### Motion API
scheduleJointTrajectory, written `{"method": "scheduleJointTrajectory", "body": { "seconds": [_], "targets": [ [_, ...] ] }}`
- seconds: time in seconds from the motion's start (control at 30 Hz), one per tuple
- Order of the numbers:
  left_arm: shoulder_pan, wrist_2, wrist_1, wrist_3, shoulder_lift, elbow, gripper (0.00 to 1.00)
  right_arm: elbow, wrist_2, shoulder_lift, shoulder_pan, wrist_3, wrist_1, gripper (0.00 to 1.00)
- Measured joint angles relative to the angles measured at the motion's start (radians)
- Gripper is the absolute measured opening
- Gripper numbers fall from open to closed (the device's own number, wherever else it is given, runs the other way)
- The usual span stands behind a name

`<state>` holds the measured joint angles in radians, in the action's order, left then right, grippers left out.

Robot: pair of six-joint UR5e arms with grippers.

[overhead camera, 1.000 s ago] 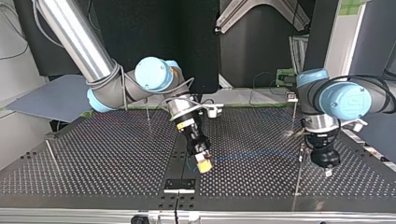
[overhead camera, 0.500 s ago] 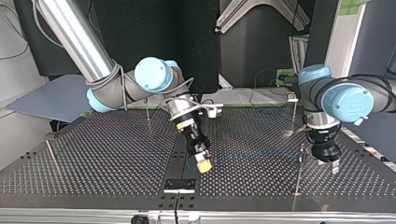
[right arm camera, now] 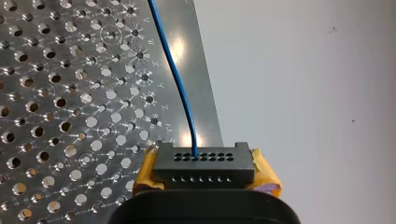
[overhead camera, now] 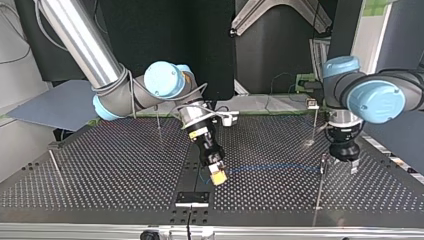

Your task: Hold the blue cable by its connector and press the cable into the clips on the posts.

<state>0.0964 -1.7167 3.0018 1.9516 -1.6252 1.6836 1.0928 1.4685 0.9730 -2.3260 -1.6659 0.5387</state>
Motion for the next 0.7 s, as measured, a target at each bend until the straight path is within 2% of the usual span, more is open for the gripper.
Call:
{"method": "scheduleJointTrajectory", "body": {
  "seconds": [0.17, 0.33, 0.57, 0.7],
  "targets": [
    [0.003, 0.042, -0.005, 0.034, 0.042, 0.042, 1.0, 0.0, 0.0, 0.0, 0.0, 0.001, 0.0, 0.0],
    [0.004, 0.085, 0.017, 0.043, 0.085, 0.085, 1.0, 0.0, 0.0, 0.0, 0.0, 0.001, -0.001, 0.0],
    [0.004, 0.148, 0.074, 0.005, 0.147, 0.146, 1.0, 0.0, 0.0, -0.001, 0.001, 0.001, -0.004, 0.0],
    [0.004, 0.185, 0.11, -0.011, 0.185, 0.161, 1.0, 0.0, 0.0, -0.001, 0.0, 0.001, -0.006, 0.0]
  ]
}}
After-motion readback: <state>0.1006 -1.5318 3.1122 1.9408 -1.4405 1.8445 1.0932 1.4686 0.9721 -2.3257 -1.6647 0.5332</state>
